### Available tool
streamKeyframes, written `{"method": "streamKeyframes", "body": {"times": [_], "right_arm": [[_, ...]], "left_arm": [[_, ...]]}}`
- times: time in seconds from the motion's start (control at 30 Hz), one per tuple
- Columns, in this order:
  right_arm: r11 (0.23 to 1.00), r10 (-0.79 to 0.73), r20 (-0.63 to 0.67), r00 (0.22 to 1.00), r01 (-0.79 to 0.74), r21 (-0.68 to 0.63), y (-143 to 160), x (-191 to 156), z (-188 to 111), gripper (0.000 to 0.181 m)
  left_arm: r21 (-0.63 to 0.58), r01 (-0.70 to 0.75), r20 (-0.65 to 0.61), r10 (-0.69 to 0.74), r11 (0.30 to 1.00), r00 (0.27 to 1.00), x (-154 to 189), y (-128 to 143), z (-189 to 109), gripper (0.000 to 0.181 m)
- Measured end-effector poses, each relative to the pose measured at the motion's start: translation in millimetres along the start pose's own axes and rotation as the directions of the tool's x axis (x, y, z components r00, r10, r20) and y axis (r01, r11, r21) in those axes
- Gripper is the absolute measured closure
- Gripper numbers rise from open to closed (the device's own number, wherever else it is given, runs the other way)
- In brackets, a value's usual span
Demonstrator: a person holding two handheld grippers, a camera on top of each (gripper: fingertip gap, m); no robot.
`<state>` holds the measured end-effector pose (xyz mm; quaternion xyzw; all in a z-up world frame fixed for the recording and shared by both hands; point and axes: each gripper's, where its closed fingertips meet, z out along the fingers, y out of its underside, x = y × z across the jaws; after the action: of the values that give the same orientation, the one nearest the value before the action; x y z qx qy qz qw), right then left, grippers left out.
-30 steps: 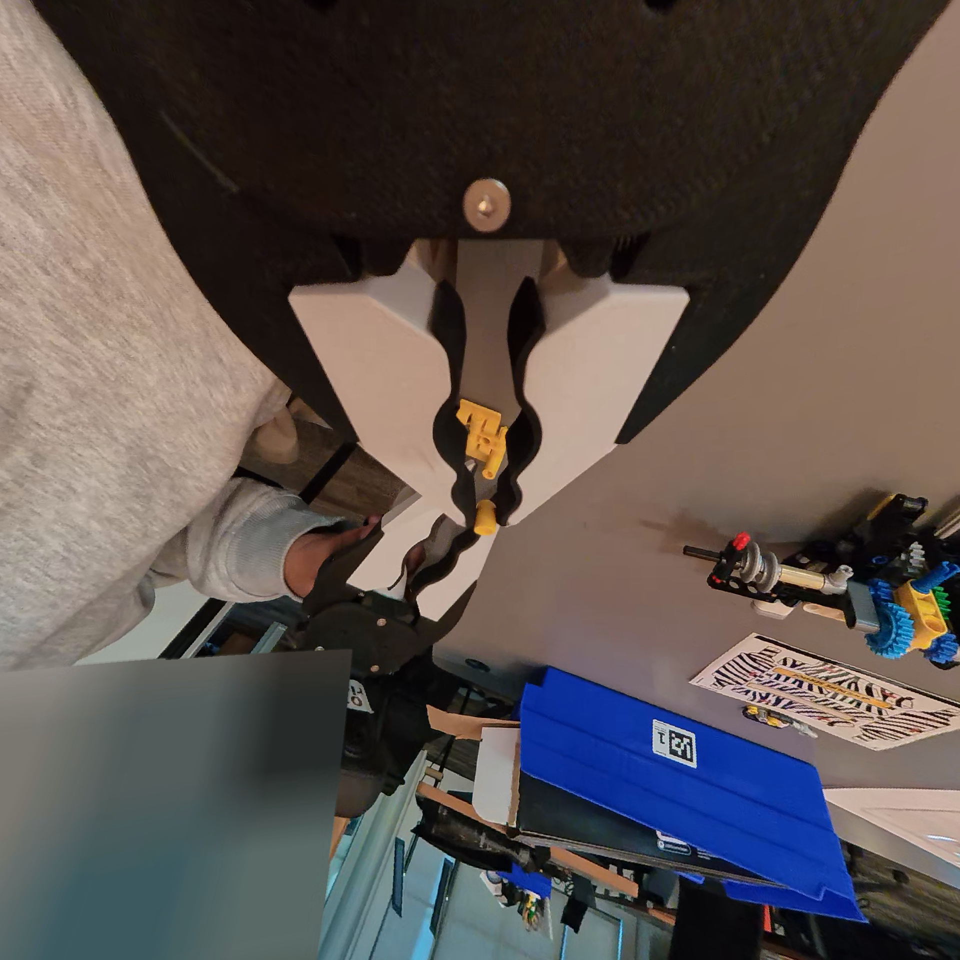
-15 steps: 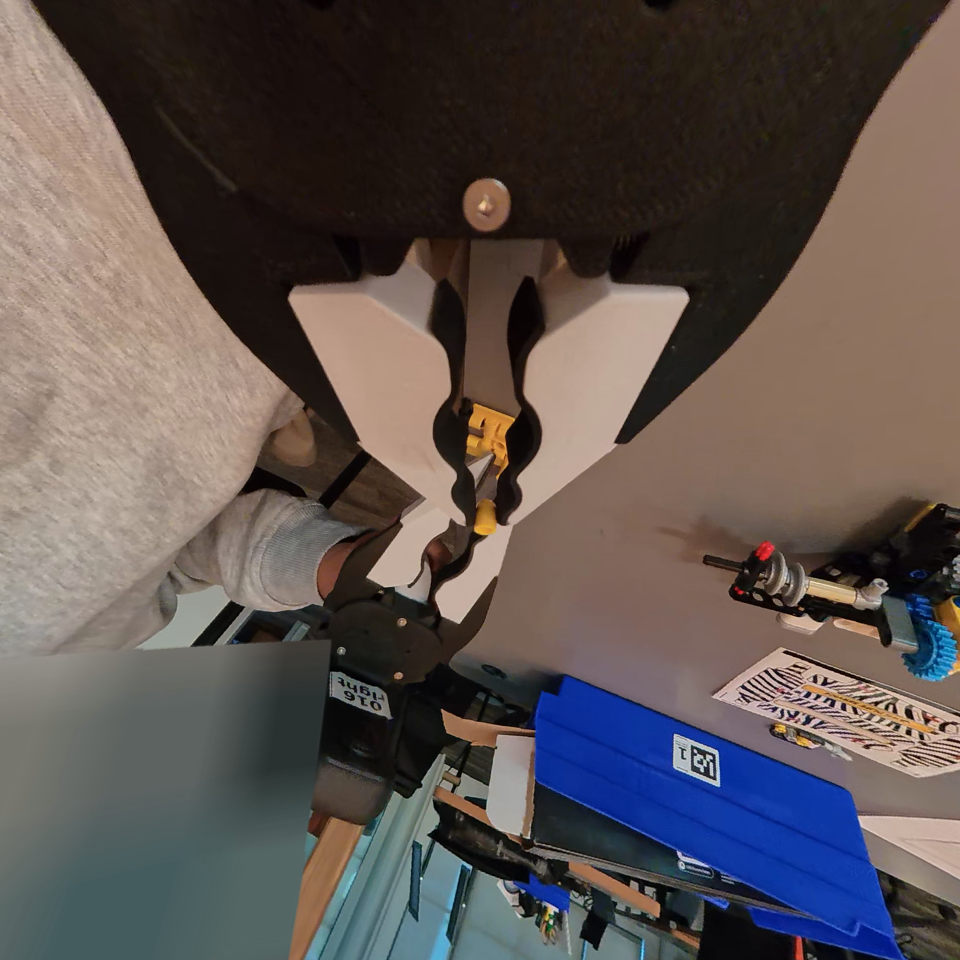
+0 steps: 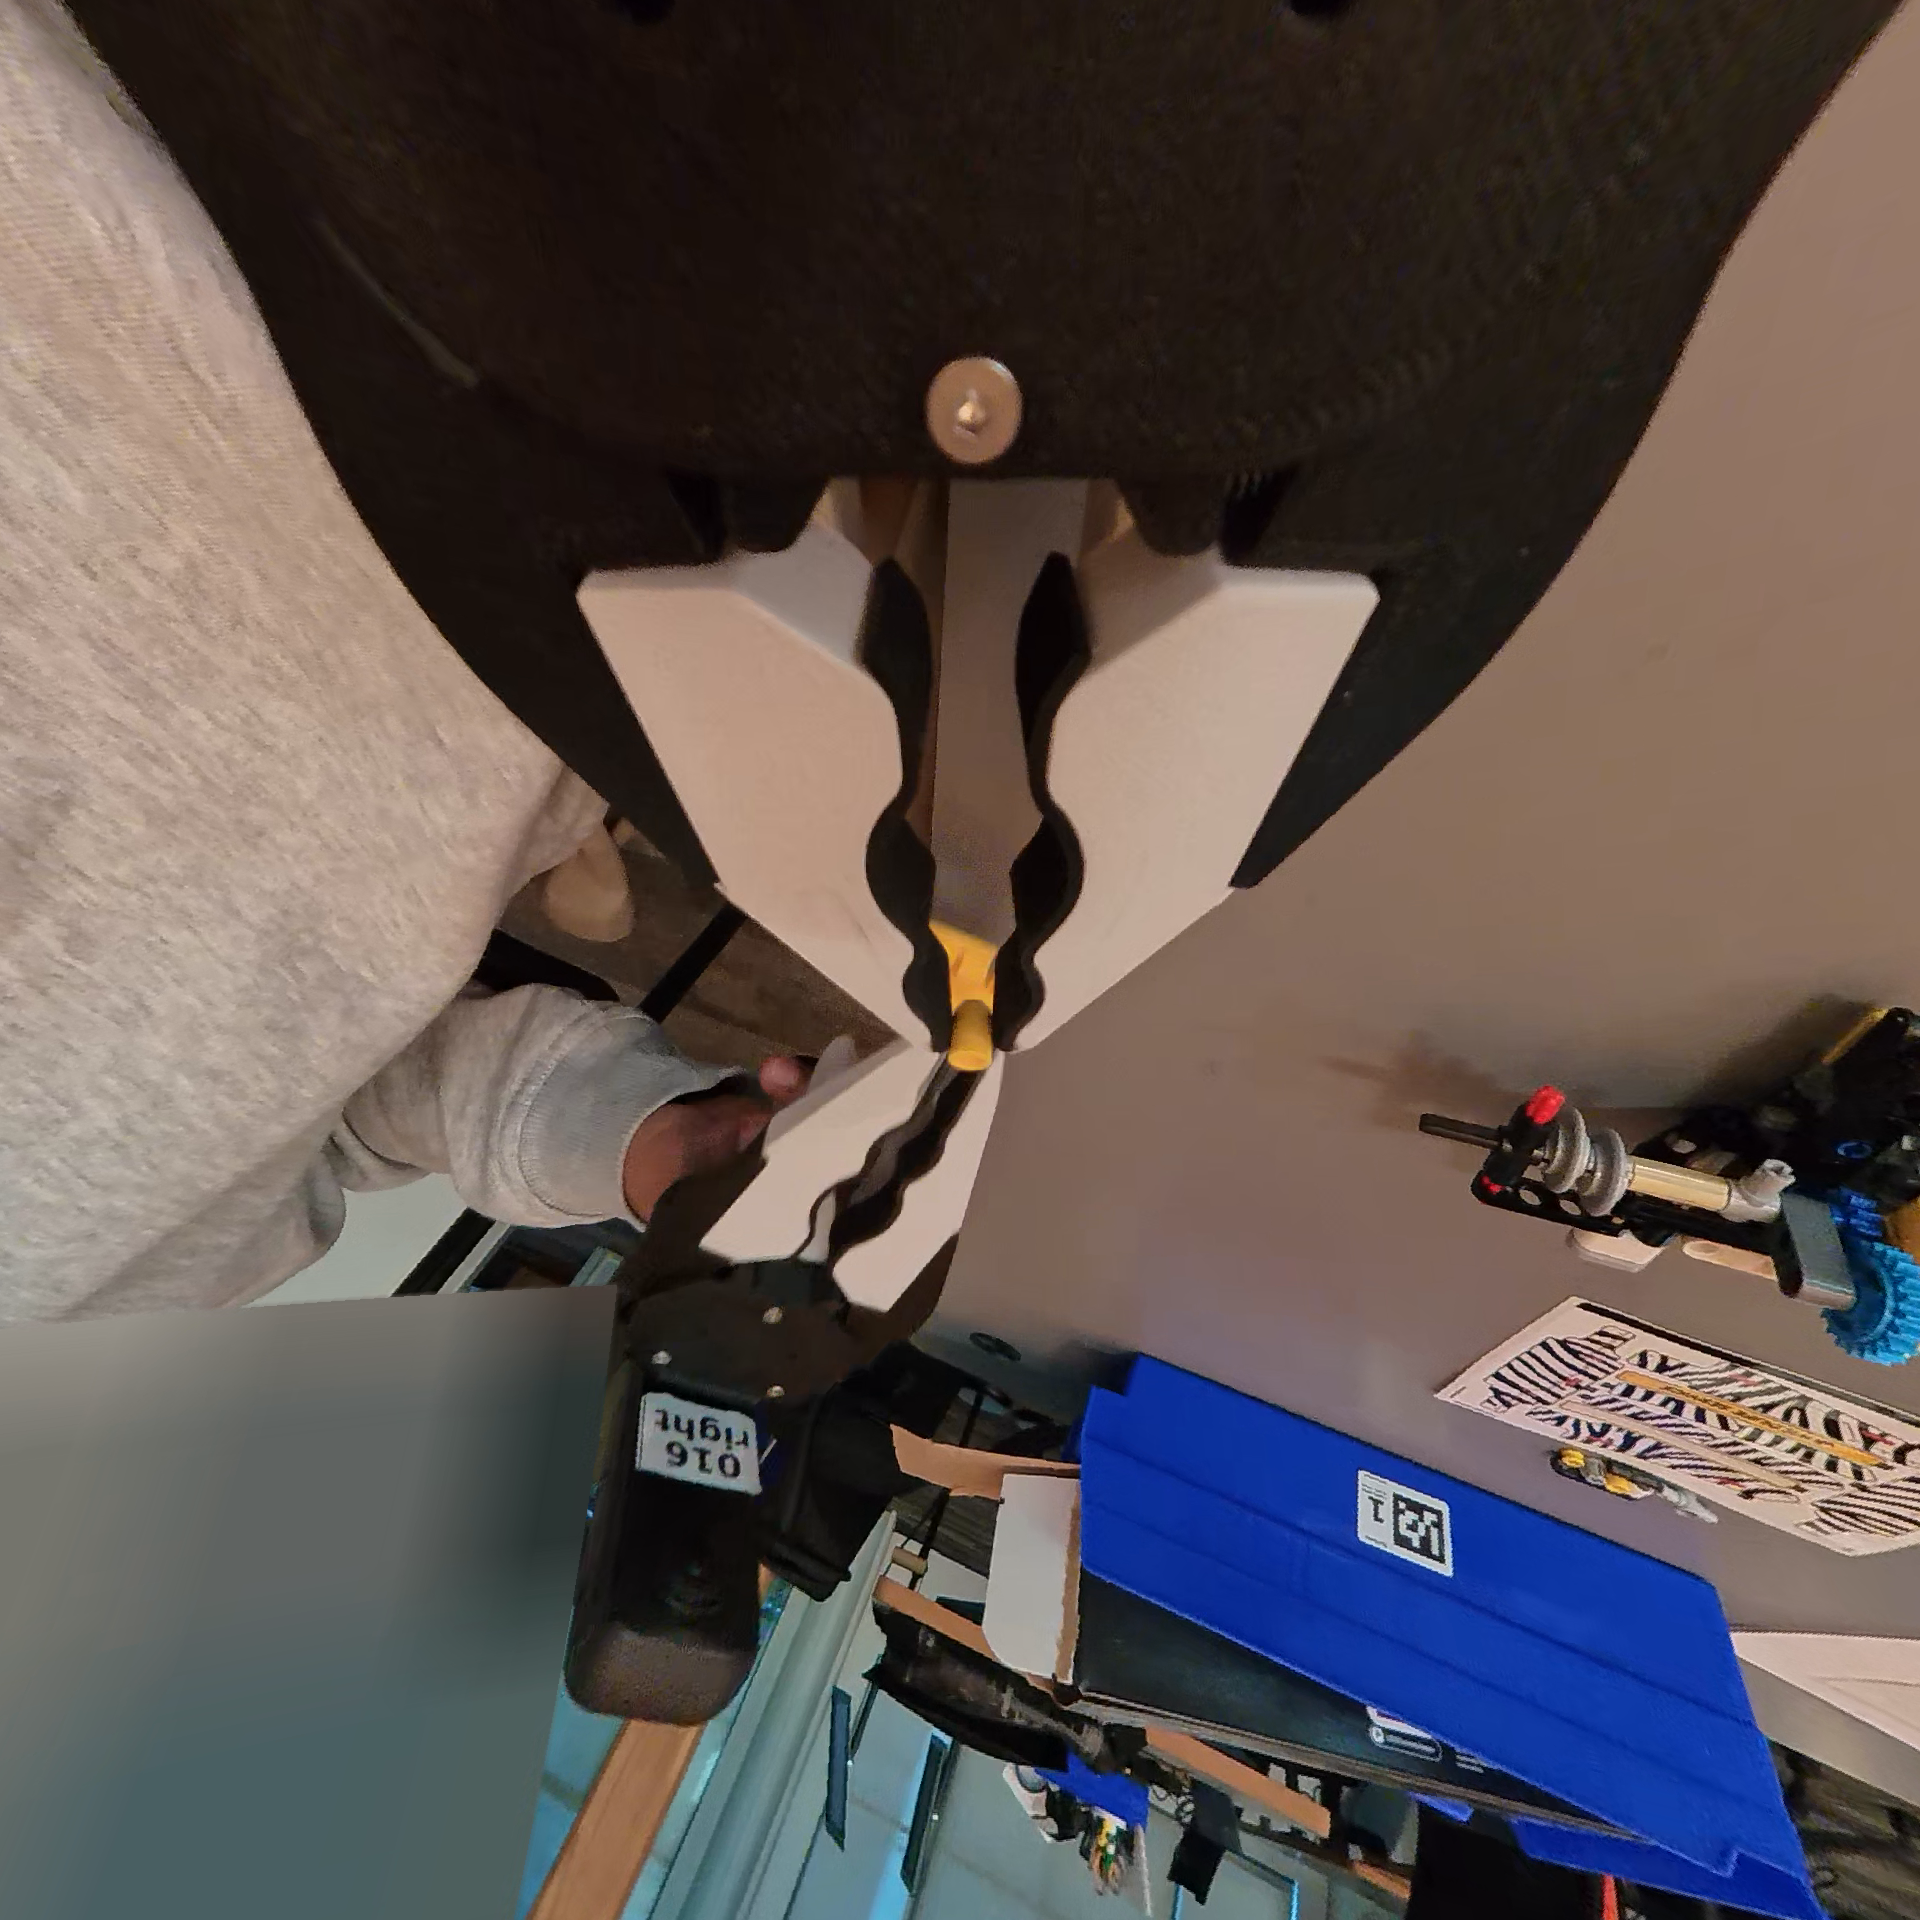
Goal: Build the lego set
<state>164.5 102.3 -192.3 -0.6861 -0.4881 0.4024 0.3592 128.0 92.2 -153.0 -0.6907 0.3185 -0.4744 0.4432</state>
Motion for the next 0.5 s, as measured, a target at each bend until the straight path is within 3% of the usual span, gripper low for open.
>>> {"method": "streamKeyframes", "body": {"times": [0.03,0.17,0.5], "right_arm": [[0.998,0.016,0.011,1.0,-0.017,0.055,-11.6,-2.6,-5.5,0.175],[0.978,0.058,0.04,0.998,-0.065,0.196,-43.1,-12.7,-24.7,0.175],[0.992,-0.016,-0.051,0.999,0.022,0.124,-47.1,-34.5,-8.3,0.175]], "left_arm": [[0.008,0.007,-0.004,-0.007,1.0,1.0,-0.2,-1.0,-0.9,0.174],[0.059,0.028,-0.037,-0.025,0.998,0.999,1.3,-6.9,-6.4,0.174],[0.154,0.148,-0.198,-0.117,0.977,0.973,8.6,-19.1,-16.3,0.175]]}}
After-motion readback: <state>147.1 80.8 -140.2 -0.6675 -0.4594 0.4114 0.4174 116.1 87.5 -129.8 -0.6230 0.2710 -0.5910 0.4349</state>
